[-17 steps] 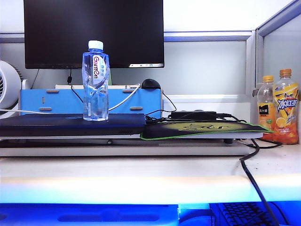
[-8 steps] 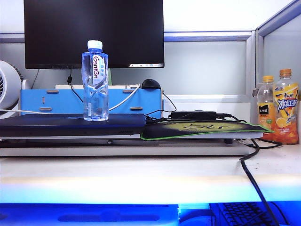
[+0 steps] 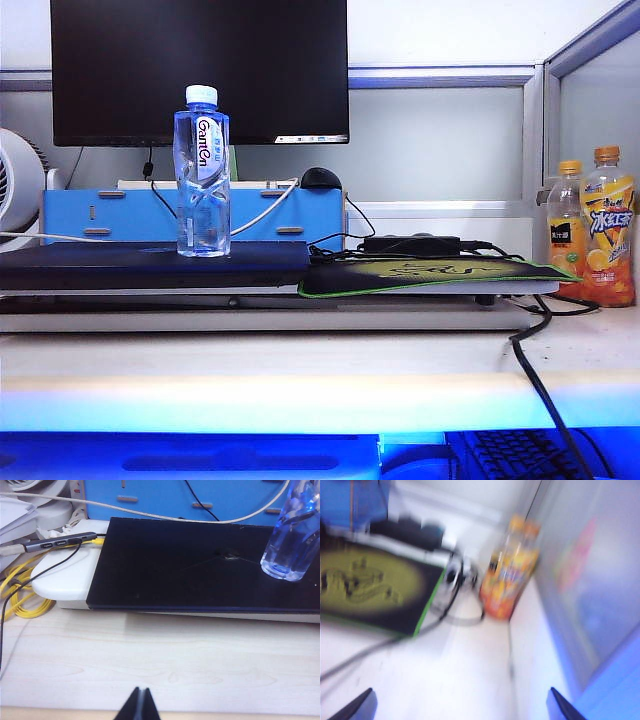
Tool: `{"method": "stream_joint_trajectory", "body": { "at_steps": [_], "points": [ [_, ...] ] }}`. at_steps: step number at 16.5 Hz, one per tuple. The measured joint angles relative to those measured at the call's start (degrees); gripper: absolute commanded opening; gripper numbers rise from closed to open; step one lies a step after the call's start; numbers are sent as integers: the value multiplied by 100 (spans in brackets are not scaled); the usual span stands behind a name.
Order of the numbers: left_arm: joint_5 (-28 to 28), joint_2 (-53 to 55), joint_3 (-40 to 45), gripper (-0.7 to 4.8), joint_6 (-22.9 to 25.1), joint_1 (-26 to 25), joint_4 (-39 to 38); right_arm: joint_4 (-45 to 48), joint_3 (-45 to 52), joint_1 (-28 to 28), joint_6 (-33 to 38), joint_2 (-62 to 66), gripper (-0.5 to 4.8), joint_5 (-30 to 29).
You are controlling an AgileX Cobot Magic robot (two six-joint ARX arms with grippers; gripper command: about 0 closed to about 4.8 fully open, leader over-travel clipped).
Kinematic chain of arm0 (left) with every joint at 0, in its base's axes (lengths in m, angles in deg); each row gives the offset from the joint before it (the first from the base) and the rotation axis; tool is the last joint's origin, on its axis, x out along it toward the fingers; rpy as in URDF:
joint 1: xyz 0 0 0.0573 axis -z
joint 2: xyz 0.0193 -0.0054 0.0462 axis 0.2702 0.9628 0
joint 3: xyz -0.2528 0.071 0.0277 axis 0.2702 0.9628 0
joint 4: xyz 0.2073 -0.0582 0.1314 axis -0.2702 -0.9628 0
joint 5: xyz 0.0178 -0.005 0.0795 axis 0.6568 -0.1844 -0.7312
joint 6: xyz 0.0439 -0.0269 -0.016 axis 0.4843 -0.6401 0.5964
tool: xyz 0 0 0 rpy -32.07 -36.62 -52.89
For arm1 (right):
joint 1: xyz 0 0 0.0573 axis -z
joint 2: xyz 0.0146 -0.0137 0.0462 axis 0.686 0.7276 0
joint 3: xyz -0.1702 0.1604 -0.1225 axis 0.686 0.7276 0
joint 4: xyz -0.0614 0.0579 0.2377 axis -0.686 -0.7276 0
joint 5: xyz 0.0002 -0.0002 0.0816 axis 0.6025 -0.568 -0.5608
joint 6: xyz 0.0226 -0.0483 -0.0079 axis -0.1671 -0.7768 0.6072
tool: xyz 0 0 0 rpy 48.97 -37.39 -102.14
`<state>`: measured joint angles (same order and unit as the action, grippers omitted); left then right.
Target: Pick up the mineral water bottle and place it on the laptop.
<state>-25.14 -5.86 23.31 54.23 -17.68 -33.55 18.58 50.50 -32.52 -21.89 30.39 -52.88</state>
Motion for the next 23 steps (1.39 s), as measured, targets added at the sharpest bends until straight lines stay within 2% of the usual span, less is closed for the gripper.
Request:
{"method": "stream_joint_trajectory", "body": {
  "at_steps": [3,5,7,8,11,13,15,18,20,23],
  "points": [
    [0,0,0,-2,-2,0,0,-160,0,0,0,0,479,-26],
    [0,0,0,-2,0,0,-2,-131,15,-2,0,-2,479,-278],
    [0,0,0,-2,0,0,-2,208,214,-2,39,-13,479,-476],
    [0,0,0,-2,0,0,0,538,435,-2,186,-13,479,-492],
    [0,0,0,-2,0,0,0,1449,721,0,1235,-52,479,-59],
    [0,0,0,-2,0,0,-2,1580,874,-7,1674,-55,479,-72],
    [0,0,0,-2,0,0,0,1545,1032,-7,1768,-52,479,-160],
    [0,0,0,-2,0,0,0,1550,1137,-7,1932,-81,479,-540],
    [0,0,0,-2,0,0,-2,1676,1156,-7,2297,-83,479,-1064],
    [0,0,0,-2,0,0,0,1991,1377,-7,2380,-83,479,-1263]
  ]
}}
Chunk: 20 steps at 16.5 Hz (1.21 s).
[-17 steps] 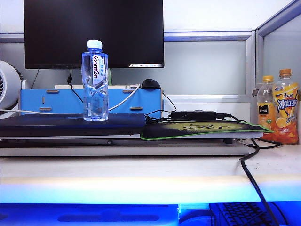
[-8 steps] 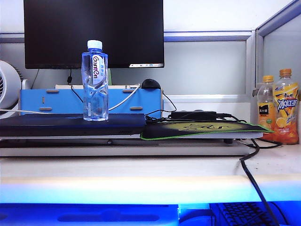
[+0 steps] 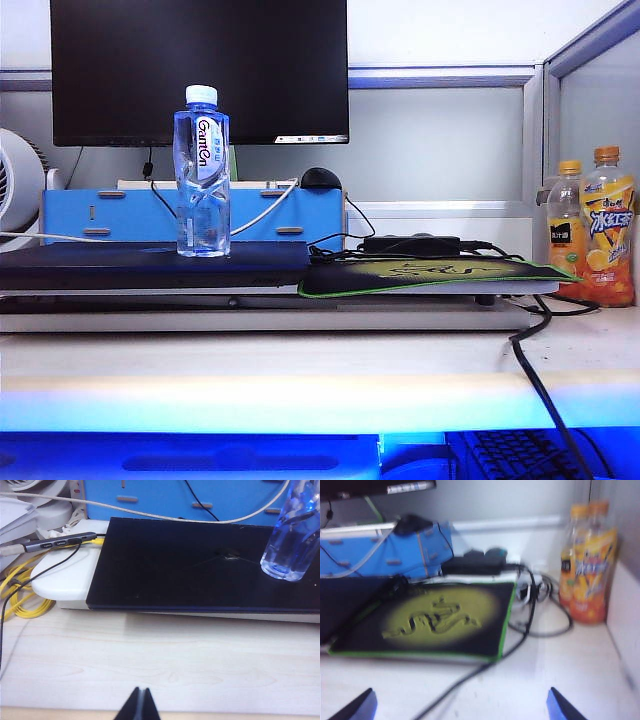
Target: Pick up the mineral water bottle and place it on the laptop.
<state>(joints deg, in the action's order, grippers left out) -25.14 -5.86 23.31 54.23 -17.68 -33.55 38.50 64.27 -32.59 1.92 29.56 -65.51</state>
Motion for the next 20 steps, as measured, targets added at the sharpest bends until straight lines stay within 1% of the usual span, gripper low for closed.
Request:
{"method": "stream_joint_trajectory", "body": {
  "at_steps": [2,5,20],
  "points": [
    [0,0,0,-2,0,0,0,50,278,0,4,0,479,13],
    [0,0,0,-2,-2,0,-2,240,334,0,7,0,479,9],
    [0,0,0,-2,-2,0,0,203,350,2,11,0,479,46]
  ]
}}
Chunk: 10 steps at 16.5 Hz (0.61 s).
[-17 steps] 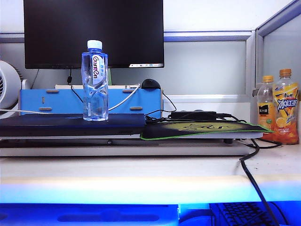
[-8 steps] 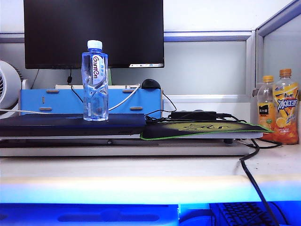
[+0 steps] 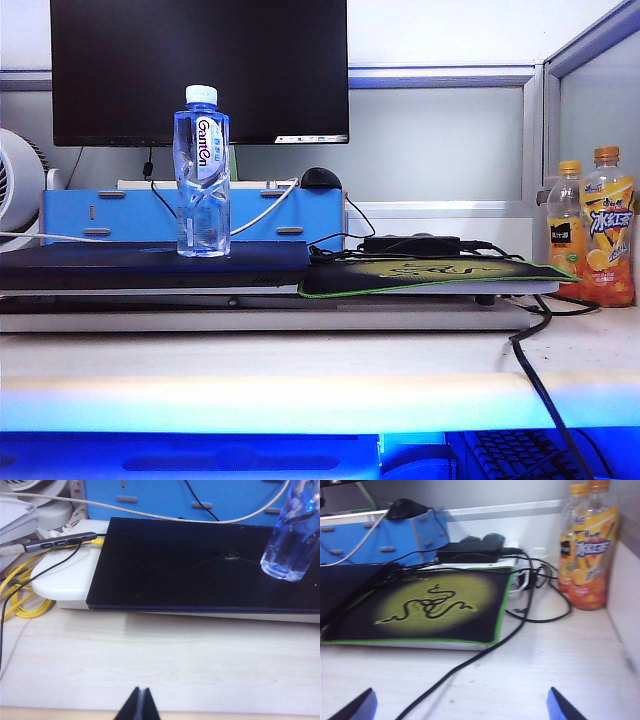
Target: Pick up the mineral water bottle and place it on the laptop.
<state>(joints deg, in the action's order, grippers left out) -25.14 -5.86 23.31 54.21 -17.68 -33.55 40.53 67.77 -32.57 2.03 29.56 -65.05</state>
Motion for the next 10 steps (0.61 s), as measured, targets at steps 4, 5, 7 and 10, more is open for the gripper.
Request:
{"method": "stream_joint_trajectory", "body": {
  "at_steps": [4,5,7,10],
  "points": [
    [0,0,0,-2,2,0,0,66,0,0,0,-2,479,146],
    [0,0,0,-2,2,0,0,105,0,0,-2,0,479,221],
    [0,0,0,-2,0,0,0,85,0,0,-122,-2,139,579],
    [0,0,0,-2,2,0,-2,-90,0,0,-293,0,-5,855]
  ]
}}
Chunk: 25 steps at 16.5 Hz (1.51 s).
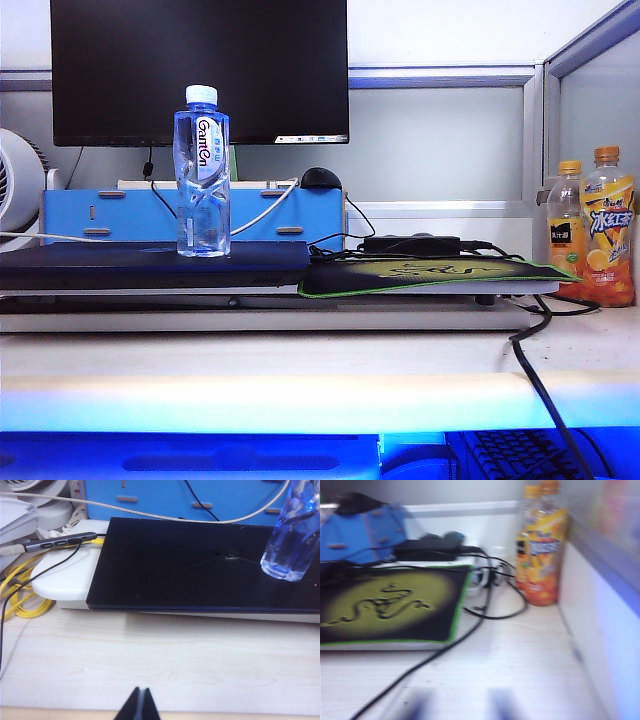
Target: Pick up the mineral water bottle and place it on the laptop.
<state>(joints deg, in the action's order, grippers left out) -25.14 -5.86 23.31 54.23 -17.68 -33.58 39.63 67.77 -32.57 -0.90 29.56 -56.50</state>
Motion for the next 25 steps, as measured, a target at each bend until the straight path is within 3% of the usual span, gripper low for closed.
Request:
{"method": "stream_joint_trajectory", "body": {
  "at_steps": [4,7,12,25],
  "points": [
    [0,2,0,-2,0,0,2,251,0,0,-33,-2,-5,216],
    [0,2,0,-2,0,0,0,-411,0,0,-42,-2,-5,695],
    [0,2,0,-2,-2,0,2,-916,0,2,-247,4,-5,909],
    [0,2,0,-2,-2,0,0,-918,0,0,-282,2,-5,909]
  ]
}}
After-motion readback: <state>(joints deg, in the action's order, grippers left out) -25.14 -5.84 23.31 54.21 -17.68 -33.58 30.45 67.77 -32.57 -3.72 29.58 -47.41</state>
